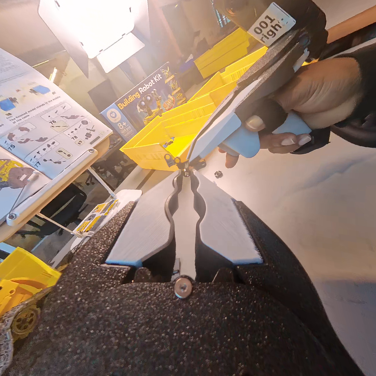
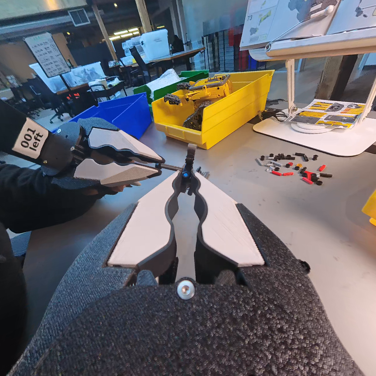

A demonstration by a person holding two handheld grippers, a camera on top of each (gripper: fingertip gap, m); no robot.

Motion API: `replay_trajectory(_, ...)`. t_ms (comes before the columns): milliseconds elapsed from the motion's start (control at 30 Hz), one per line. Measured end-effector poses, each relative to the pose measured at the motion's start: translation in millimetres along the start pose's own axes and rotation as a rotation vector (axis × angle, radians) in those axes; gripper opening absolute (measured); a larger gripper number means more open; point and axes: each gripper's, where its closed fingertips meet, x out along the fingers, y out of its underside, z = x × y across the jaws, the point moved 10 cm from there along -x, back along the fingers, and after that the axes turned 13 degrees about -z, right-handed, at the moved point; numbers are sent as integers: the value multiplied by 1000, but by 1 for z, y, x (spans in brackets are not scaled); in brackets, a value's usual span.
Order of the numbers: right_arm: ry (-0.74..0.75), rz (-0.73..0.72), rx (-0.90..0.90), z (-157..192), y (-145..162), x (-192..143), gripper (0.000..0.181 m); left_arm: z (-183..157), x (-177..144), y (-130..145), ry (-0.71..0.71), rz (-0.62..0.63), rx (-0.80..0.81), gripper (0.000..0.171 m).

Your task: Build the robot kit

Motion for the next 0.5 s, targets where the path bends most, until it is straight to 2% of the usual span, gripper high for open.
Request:
replay_trajectory(233, 13, 5, -4, 2, -1, 2, 8, -1, 1, -1, -21, 13, 65, 6)
replay_trajectory(500, 84, 13, -127, 8, -2, 4, 8, -3, 3, -1, -46, 48, 118, 6)
